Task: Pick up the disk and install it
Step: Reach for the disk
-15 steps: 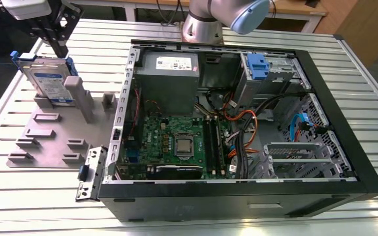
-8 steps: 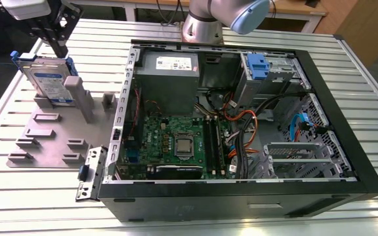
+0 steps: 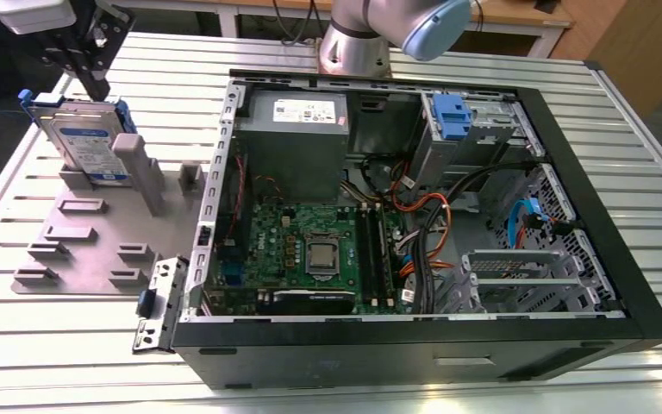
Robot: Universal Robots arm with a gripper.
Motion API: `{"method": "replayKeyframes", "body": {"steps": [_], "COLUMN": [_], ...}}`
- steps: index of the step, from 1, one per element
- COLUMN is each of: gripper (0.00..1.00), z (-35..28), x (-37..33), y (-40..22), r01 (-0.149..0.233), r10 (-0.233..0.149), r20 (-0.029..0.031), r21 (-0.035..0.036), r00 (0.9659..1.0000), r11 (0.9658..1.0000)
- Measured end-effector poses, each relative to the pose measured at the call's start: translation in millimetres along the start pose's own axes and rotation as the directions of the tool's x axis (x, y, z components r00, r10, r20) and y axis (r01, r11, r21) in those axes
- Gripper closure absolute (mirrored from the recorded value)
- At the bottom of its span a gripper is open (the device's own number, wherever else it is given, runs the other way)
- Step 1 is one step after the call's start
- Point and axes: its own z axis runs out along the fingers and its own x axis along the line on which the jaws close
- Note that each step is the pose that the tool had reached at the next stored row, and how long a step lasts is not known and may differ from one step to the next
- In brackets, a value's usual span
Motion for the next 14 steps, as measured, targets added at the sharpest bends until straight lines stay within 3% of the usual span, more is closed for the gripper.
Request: {"method": "replayKeyframes", "body": {"steps": [7,14], "gripper": [0.89,0.89], "z": [2.9,4.6], "x": [9.8,18.2], "y": [8.3,10.5], "r01": [0.0,0.0], "r10": [0.0,0.0], "r20": [-0.0001,0.0], "r21": [0.0001,0.0], "r00": [1.0,1.0], "r11": [1.0,1.0]}}
